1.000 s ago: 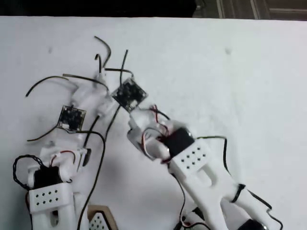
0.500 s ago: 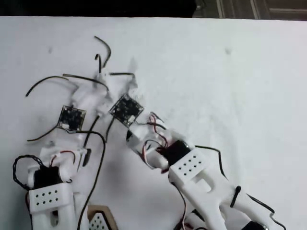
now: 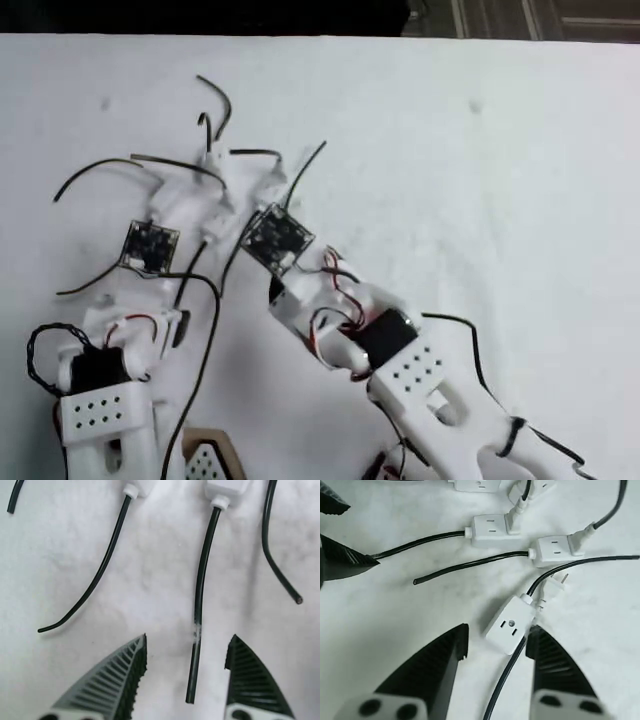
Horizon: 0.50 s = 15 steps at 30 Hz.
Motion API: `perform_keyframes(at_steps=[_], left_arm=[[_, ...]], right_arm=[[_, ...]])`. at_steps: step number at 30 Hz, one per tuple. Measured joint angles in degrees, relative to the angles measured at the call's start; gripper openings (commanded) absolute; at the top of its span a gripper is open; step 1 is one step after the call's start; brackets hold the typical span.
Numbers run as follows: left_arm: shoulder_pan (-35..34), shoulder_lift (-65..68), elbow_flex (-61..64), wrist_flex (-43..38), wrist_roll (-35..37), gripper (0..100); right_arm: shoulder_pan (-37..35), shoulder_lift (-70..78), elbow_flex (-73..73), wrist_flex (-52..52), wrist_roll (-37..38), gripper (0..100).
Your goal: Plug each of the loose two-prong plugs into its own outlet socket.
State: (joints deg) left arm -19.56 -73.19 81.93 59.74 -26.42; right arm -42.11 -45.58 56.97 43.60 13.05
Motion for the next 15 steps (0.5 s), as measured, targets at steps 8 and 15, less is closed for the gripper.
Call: perform_keyframes(at_steps=[8,15], left_arm=[[0.0,0.0,0.0,0.0,0.0,26],[0.0,0.0,0.0,0.0,0.0,26]], right_arm=[[0.4,20.0,-1.7,-10.0,-3.7,18.0],[3.6,38.0,-12.1,-11.1,-3.8,17.7]])
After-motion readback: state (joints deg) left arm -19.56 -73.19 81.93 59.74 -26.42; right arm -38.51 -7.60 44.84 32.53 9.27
